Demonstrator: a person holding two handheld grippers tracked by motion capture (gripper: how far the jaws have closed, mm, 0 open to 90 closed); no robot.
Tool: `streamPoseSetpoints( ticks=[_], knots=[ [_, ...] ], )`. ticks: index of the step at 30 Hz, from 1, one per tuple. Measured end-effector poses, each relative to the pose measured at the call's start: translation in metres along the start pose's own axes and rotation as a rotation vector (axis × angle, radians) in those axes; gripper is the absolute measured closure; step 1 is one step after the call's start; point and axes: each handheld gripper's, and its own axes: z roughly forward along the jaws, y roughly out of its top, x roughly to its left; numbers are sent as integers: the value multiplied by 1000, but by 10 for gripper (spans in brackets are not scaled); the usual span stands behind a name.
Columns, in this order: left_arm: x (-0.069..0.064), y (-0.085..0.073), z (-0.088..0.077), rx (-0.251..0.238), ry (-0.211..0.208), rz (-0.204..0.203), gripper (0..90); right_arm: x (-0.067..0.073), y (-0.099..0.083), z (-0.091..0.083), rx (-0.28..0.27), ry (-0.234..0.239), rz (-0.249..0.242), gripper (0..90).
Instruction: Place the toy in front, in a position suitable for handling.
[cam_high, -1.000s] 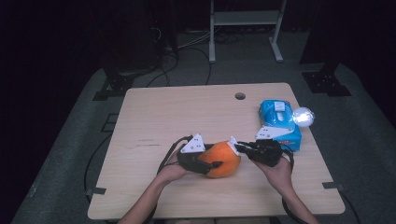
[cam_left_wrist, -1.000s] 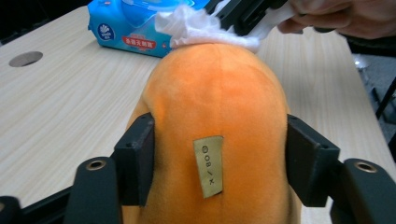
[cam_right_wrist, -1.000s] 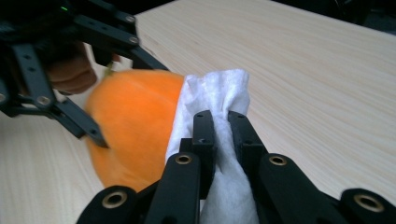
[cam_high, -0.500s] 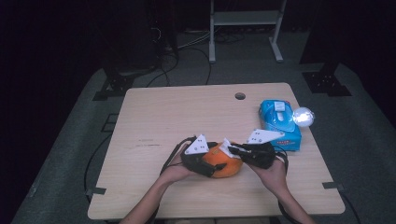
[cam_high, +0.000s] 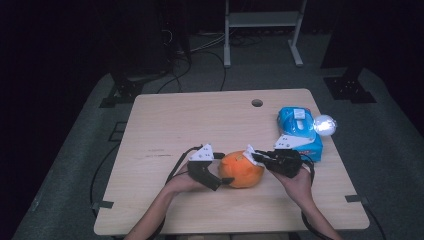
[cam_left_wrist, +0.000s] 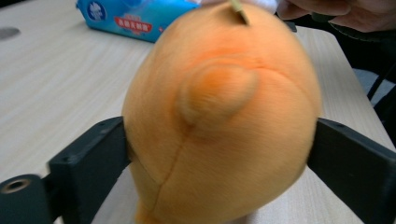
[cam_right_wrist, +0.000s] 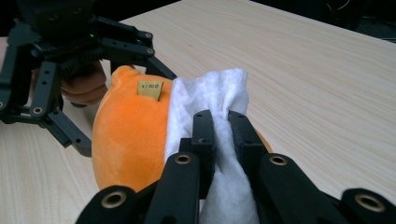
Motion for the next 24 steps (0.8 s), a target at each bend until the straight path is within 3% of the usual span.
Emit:
streamPoseSetpoints(
  ticks=[2,5,8,11,14,16,21,24],
  knots=[
    [-3,-1,3,3,-7,4,69,0,0,0,-3,6,4,813],
    [-5,1,2,7,2,15,232,4,2,-1,-6,2,-12,813],
    [-9,11,-9,-34,16,27,339,5,3,-4,-28,-1,-8,814],
    [-13,31,-28,-130,22,37,362,1,4,-11,-70,9,24,816],
    [-21,47,-42,-164,39,78,364,-1,5,-12,-111,57,73,817],
    [-24,52,-47,-173,36,85,364,2,6,-9,-103,63,68,817],
    [-22,49,-49,-146,35,67,362,8,1,6,-46,76,70,817],
    [-19,44,-43,-79,52,60,353,6,-2,14,5,75,78,817]
  ],
)
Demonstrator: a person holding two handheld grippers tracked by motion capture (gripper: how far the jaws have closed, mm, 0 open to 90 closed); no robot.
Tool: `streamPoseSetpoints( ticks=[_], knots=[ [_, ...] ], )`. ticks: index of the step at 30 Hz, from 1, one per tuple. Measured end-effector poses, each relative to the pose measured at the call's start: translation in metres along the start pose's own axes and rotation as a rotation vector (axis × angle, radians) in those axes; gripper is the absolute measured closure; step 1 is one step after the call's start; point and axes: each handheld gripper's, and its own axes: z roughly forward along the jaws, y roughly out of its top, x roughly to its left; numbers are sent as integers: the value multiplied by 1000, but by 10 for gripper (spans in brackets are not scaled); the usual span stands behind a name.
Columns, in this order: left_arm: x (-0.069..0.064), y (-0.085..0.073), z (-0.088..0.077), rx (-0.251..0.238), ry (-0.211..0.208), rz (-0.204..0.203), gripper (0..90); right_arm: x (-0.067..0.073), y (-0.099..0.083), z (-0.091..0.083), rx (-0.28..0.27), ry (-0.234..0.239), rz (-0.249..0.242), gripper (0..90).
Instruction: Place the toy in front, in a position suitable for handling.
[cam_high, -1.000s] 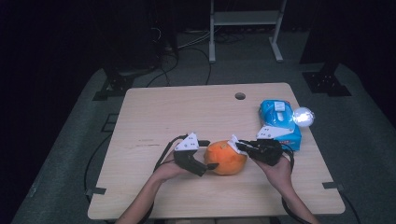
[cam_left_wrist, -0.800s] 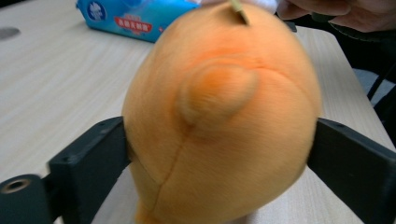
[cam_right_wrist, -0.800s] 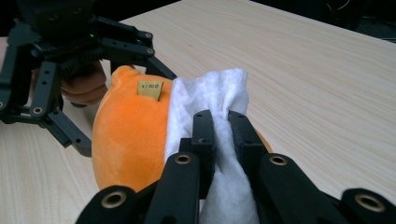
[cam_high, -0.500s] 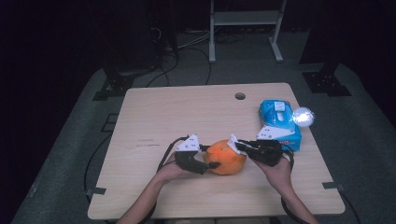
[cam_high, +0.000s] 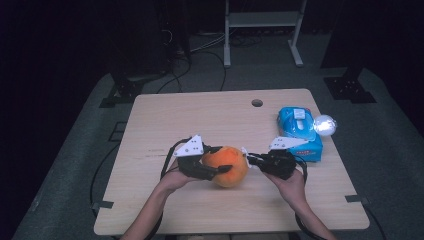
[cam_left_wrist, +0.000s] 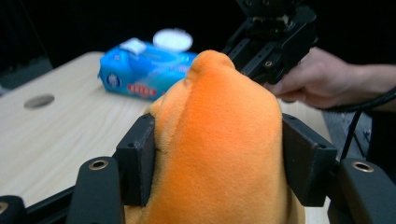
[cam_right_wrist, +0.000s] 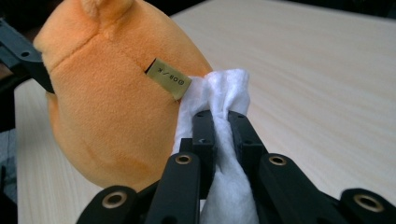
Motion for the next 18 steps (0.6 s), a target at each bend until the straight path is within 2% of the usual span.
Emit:
streamPoseSetpoints(
  ticks=[3,6,8,10,11,14,16,18],
  knots=[
    [1,-10,13,89,31,8,340,-9,-4,3,26,-25,28,817],
    [3,-15,18,68,26,-20,329,-16,-4,-6,-6,-35,58,818],
    [2,-13,21,67,31,-9,317,-16,1,-16,-42,-45,53,818],
    [-1,-12,24,73,31,7,307,-12,6,-24,-91,-28,41,817],
    [-4,-11,28,77,34,24,305,-8,10,-28,-119,-11,22,817],
    [-10,-7,34,86,47,45,301,14,20,-30,-138,-6,-77,817],
    [-13,-6,37,86,54,49,298,26,23,-26,-128,0,-113,817],
    [-15,-6,39,88,53,55,294,32,25,-20,-109,-16,-153,817]
  ],
)
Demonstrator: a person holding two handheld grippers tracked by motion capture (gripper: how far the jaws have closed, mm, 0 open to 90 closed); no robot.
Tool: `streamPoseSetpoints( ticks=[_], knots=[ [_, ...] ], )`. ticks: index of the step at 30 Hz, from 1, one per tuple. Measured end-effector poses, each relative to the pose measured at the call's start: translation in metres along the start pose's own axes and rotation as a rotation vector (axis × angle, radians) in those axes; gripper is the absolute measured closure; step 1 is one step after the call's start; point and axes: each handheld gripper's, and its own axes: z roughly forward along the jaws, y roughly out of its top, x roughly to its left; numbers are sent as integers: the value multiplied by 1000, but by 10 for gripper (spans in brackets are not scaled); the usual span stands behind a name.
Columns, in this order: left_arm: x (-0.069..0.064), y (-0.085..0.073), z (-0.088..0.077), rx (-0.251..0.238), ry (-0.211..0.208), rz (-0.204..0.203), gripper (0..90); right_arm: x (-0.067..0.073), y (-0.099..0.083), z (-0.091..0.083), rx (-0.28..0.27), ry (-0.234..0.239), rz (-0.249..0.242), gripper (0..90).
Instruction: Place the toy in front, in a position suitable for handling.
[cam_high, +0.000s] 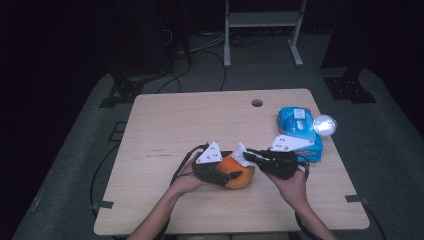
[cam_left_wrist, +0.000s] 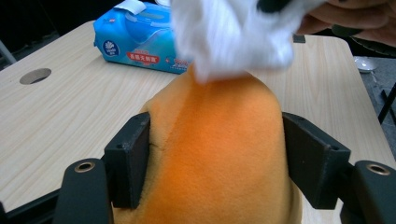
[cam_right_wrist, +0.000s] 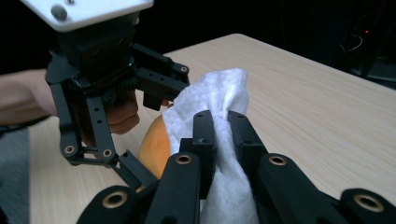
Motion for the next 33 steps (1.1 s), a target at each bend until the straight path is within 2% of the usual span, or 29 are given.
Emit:
streamPoseSetpoints(
  ticks=[2,4,9,13,16,20,26,27,29,31,33],
  knots=[
    [-1,0,0,3,2,7,278,1,-1,4,17,-13,-21,818],
    [1,1,-1,-2,-6,5,232,-1,-5,8,38,-23,-15,818],
    [13,0,-14,-62,-9,-48,145,-10,-13,6,59,-25,13,818],
    [22,-8,-20,-99,-56,-105,121,-18,-17,0,62,-43,25,818],
    [24,-14,-16,-86,-71,-118,116,-22,-19,-3,60,-52,36,817],
    [27,-26,-6,-84,-117,-148,101,-26,-21,-6,65,-59,47,817],
    [29,-32,2,-89,-124,-170,75,-27,-21,-7,62,-57,50,816],
    [29,-36,6,-96,-136,-194,76,-27,-21,-6,60,-54,56,816],
    [25,-35,6,-86,-134,-180,131,-26,-20,-6,56,-55,53,816],
    [21,-27,2,-69,-101,-152,254,-25,-19,-6,50,-53,54,815],
    [17,-18,-4,-89,-87,-128,326,-23,-16,-8,34,-66,47,816]
  ],
)
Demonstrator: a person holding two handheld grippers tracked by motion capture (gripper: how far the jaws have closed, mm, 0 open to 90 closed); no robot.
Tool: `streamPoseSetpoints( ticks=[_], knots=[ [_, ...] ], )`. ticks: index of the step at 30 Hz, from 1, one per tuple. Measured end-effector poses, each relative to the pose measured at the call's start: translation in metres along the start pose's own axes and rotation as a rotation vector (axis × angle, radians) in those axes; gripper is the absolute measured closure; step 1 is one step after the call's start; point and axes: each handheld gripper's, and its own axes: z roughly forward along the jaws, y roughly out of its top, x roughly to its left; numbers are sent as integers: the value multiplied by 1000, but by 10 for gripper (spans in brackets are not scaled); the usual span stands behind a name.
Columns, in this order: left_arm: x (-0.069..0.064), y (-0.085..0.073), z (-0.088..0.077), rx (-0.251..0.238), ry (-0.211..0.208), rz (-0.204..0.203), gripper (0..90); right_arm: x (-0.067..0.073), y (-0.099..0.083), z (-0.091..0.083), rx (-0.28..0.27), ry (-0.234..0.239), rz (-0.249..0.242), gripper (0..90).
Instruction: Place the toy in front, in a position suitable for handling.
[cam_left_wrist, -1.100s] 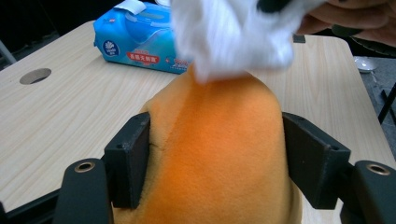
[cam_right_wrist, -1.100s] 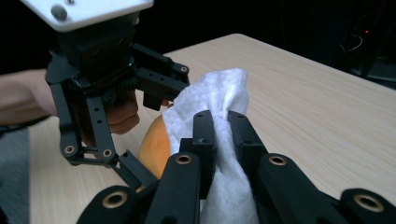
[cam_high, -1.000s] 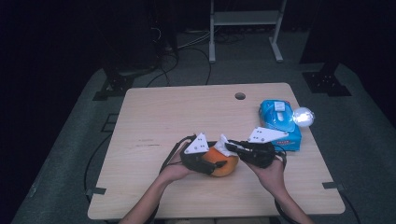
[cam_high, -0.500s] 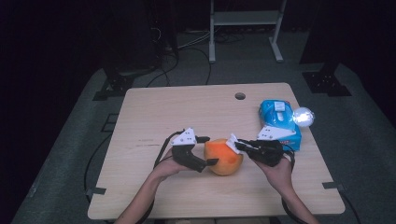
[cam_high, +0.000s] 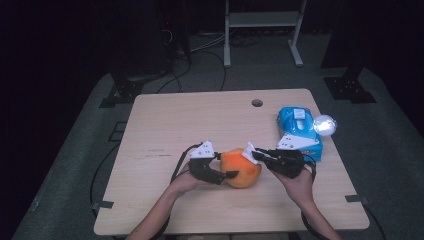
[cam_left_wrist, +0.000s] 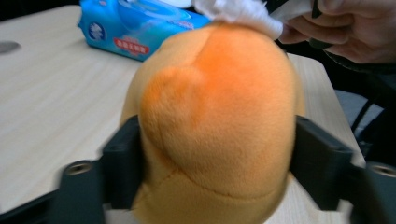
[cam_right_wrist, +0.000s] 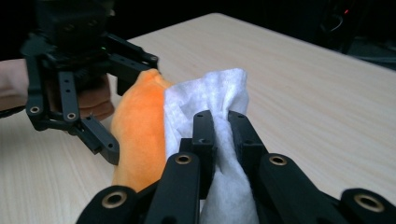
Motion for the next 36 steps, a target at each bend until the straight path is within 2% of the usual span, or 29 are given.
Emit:
streamPoseSetpoints(
  ticks=[3,4,5,7,10,11,13,14,15,16,17,21,22,24,27,29,32,34,36],
  knots=[
    [-8,17,-10,-30,-14,27,347,1,6,-5,-36,29,17,816],
    [-8,17,-10,-30,-14,27,347,3,8,-6,-50,31,11,816],
    [-11,22,-15,-27,4,51,347,4,9,-7,-55,32,8,816],
    [-11,23,-17,3,33,75,347,5,10,-6,-51,37,11,817],
    [-9,12,-9,69,47,65,341,4,4,3,-13,38,16,817],
    [-8,8,-5,84,40,60,338,4,1,7,11,50,23,817],
    [-8,3,-1,72,25,37,329,9,-2,13,24,63,13,816],
    [-10,3,0,80,22,52,325,12,-1,15,22,60,3,816],
    [-10,3,0,80,22,52,319,16,0,15,22,71,-9,816],
    [-13,3,0,91,19,74,316,18,2,15,13,87,-15,816],
    [-13,2,0,93,17,78,313,19,2,15,13,92,-15,816],
    [-11,0,-4,83,-33,69,265,16,-1,16,25,110,2,817],
    [-10,-1,-5,76,-52,55,254,15,-3,16,31,110,3,817],
    [-12,-2,-4,73,-68,68,260,12,-5,14,43,89,2,816],
    [-16,-2,1,89,-56,98,286,7,-7,12,44,78,30,816],
    [-17,-4,1,93,-63,116,308,11,-6,12,36,84,19,816],
    [-21,-5,3,97,-69,138,320,19,-1,13,15,124,-7,815],
    [-20,-5,2,97,-67,140,327,22,1,14,30,111,-32,815],
    [-19,-6,0,92,-72,135,332,16,0,13,40,92,-15,815]
  ],
)
